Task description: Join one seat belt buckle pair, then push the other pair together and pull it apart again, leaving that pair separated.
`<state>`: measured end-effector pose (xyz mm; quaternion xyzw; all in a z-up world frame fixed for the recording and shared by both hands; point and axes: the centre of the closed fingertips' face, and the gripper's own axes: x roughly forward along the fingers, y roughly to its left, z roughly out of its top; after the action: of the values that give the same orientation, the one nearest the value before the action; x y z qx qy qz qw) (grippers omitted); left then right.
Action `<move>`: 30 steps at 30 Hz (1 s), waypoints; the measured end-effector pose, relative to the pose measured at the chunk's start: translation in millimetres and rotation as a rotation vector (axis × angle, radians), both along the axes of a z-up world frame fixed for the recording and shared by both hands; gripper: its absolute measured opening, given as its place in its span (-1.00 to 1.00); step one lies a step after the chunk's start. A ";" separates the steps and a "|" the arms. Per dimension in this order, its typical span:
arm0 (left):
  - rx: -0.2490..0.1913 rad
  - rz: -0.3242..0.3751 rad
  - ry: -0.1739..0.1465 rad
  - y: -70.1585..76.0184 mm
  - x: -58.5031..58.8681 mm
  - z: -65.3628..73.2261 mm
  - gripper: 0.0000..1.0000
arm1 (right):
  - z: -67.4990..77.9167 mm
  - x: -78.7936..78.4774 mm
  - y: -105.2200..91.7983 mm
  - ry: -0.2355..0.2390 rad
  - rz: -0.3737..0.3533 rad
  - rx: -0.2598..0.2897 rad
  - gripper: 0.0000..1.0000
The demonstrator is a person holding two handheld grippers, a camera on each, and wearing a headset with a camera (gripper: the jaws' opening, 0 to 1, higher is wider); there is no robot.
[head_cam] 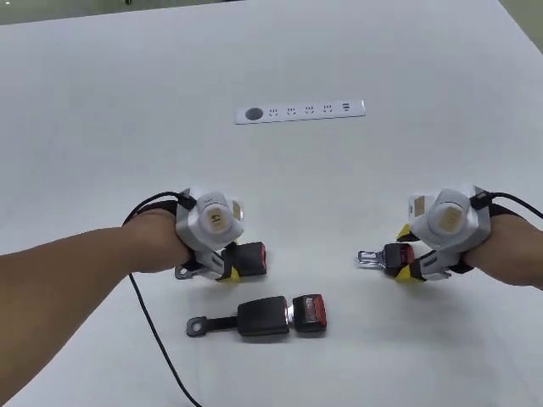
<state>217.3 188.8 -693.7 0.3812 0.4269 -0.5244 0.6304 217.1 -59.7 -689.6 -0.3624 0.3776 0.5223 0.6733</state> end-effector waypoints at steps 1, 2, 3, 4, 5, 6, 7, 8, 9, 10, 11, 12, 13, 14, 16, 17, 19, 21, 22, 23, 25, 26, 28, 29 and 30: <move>0.002 0.016 0.010 0.0 0.9 0.1 -0.33 | 0.5 2.2 -0.6 -0.011 -0.017 -0.005 -0.16; 0.001 0.033 0.011 1.0 2.4 -0.2 -0.32 | 1.2 3.9 -1.2 -0.015 -0.034 -0.009 -0.10; -0.002 0.040 0.020 1.4 1.3 -0.7 -0.30 | 2.1 3.1 0.3 -0.004 -0.045 0.000 -0.03; -0.002 0.032 0.026 1.7 -1.1 -1.1 -0.26 | 4.3 1.0 2.2 0.004 -0.046 0.011 -0.03; -0.004 0.033 0.028 1.7 -2.4 -0.9 -0.21 | 7.3 -0.9 3.4 -0.001 -0.042 0.016 -0.04; -0.010 0.040 0.028 1.3 -4.5 0.6 -0.19 | 9.2 -2.1 4.2 -0.005 -0.043 0.018 -0.02; -0.023 0.040 0.021 0.4 -5.5 3.3 -0.17 | 15.5 -5.1 7.1 -0.009 -0.053 0.035 -0.02; -0.039 0.051 0.004 -1.7 -7.3 9.8 -0.17 | 18.8 -6.3 8.9 -0.008 -0.068 0.049 -0.02; -0.048 0.061 -0.005 -1.9 -7.7 13.2 -0.17 | 24.5 -8.9 12.8 -0.010 -0.091 0.076 -0.01; -0.063 0.084 -0.027 -3.5 -9.3 20.7 -0.17 | 28.3 -9.9 15.0 -0.014 -0.104 0.092 0.00; -0.072 0.104 -0.040 -3.9 -10.4 23.6 -0.17 | 28.2 -9.8 16.7 -0.012 -0.119 0.109 0.01; -0.075 0.105 -0.057 -2.4 -14.2 27.2 -0.16 | 32.6 -12.8 19.5 -0.016 -0.131 0.126 0.03; -0.080 0.125 -0.077 -1.2 -14.6 29.8 -0.16 | 38.8 -16.0 22.6 -0.023 -0.138 0.139 0.03; -0.090 0.152 -0.088 3.7 -12.4 27.7 -0.15 | 43.8 -20.8 26.3 -0.028 -0.152 0.156 0.04; -0.131 0.208 -0.130 4.7 -17.5 39.7 -0.08 | 48.5 -27.6 31.1 -0.038 -0.161 0.176 0.11; -0.136 0.214 -0.140 6.1 -20.3 42.8 -0.04 | 46.6 -28.6 32.4 -0.044 -0.170 0.186 0.14; -0.158 0.250 -0.171 11.6 -25.0 49.5 0.06 | 52.0 -36.9 38.5 -0.054 -0.193 0.216 0.20; -0.169 0.264 -0.177 14.4 -33.0 52.6 0.15 | 53.9 -44.2 42.1 -0.060 -0.208 0.235 0.27; -0.173 0.268 -0.176 15.1 -38.5 54.6 0.19 | 55.0 -46.7 44.1 -0.063 -0.218 0.250 0.30; -0.182 0.274 -0.174 16.1 -46.1 56.8 0.22 | 54.8 -50.1 45.5 -0.060 -0.226 0.259 0.33; -0.201 0.288 -0.171 13.2 -61.9 65.5 0.28 | 55.6 -62.0 49.4 -0.057 -0.228 0.265 0.39; -0.206 0.293 -0.169 13.3 -67.9 67.3 0.30 | 55.9 -66.4 50.4 -0.056 -0.227 0.268 0.39; -0.221 0.307 -0.171 17.3 -76.5 66.8 0.37 | 56.9 -73.9 50.2 -0.059 -0.230 0.276 0.42; -0.229 0.317 -0.174 18.7 -79.5 67.7 0.39 | 57.3 -75.6 49.9 -0.057 -0.239 0.283 0.44; -0.240 0.331 -0.176 19.2 -85.6 72.0 0.43 | 58.0 -79.2 48.8 -0.053 -0.254 0.293 0.48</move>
<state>131.7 208.0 -621.7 0.2723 0.3617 -0.4255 0.7835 137.9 -10.9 -631.6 -0.2234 0.3223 0.4730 0.7890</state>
